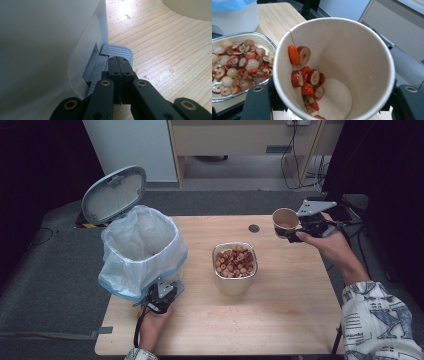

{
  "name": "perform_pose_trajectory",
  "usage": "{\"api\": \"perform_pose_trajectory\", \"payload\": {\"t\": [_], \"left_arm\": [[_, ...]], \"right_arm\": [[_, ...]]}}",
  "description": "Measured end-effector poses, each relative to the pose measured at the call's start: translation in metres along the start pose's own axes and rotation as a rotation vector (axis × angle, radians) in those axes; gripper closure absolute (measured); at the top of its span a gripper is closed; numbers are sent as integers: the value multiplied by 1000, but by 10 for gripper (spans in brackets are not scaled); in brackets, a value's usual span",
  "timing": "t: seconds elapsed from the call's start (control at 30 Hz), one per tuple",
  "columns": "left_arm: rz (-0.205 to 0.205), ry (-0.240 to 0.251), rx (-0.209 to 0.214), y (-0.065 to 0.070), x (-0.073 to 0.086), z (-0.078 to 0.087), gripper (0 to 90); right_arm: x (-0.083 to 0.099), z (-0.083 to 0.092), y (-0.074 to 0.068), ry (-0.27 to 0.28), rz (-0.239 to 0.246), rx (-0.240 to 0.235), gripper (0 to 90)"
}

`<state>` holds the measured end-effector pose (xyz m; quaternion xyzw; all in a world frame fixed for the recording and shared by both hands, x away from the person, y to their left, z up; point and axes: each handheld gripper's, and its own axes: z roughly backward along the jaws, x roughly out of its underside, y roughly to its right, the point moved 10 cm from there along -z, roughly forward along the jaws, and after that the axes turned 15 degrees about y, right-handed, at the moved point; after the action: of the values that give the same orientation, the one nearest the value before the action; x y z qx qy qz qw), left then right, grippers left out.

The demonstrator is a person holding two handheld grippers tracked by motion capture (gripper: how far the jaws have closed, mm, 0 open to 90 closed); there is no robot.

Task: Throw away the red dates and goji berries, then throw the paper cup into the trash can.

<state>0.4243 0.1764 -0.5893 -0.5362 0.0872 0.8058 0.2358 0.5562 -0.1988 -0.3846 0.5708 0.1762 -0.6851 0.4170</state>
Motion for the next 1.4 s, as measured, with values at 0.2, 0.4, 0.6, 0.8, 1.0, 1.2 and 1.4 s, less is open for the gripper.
{"api": "perform_pose_trajectory", "payload": {"t": [0.2, 0.4, 0.6, 0.8, 1.0, 1.2, 1.4], "left_arm": [[-1, 0, 0, 0, 0, 0, 890], [0, 1, 1, 0, 0, 0, 891], [-1, 0, 1, 0, 0, 0, 890], [-1, 0, 0, 0, 0, 0, 890], [-1, 0, 0, 0, 0, 0, 890], [-1, 1, 0, 0, 0, 0, 890], [-4, 2, -1, 0, 0, 0, 890]], "right_arm": [[-1, 0, -1, 5, -52, -15, 321], [-3, 0, -1, 14, -82, -24, 320], [-4, 2, -1, 16, -117, -35, 320], [-5, 3, -2, 11, -159, -47, 320], [-7, 1, -3, 17, -173, -55, 320], [-12, -2, -6, 18, -188, -67, 320], [-22, -5, -10, 15, -183, -77, 320]]}}
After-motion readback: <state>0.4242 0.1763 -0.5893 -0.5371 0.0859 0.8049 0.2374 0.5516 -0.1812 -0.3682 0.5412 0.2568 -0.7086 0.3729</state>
